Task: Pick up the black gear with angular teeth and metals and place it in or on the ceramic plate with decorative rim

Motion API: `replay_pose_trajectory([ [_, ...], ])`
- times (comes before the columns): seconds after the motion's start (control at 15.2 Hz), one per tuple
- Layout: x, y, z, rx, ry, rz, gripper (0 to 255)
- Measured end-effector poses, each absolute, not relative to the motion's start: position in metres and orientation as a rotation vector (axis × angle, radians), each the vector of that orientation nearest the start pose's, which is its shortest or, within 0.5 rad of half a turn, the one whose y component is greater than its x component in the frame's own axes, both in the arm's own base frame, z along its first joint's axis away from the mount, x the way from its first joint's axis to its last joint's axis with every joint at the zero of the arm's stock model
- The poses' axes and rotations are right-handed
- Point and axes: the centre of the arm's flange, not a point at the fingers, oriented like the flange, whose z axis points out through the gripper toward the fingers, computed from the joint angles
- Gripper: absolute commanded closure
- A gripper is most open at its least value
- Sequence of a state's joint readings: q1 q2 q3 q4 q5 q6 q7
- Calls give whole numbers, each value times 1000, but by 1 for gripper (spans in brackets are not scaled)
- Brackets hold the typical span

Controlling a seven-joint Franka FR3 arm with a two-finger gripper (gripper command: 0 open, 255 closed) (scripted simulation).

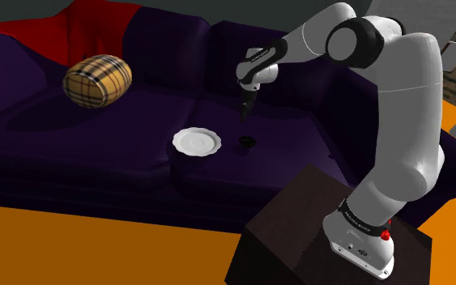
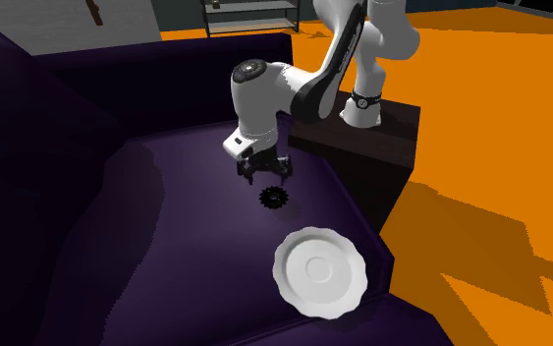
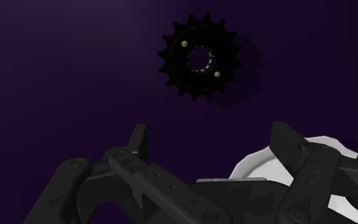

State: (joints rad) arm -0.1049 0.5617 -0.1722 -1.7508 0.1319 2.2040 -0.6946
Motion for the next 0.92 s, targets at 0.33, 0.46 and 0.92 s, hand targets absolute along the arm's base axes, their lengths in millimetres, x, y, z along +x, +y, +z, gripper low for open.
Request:
replay_pose_trajectory([
  [0.33,659,-172,208,-3022,-580,132,0],
  [0.46,659,-172,198,-3021,-582,131,0],
  [0.92,657,-171,175,-3021,-583,131,0],
])
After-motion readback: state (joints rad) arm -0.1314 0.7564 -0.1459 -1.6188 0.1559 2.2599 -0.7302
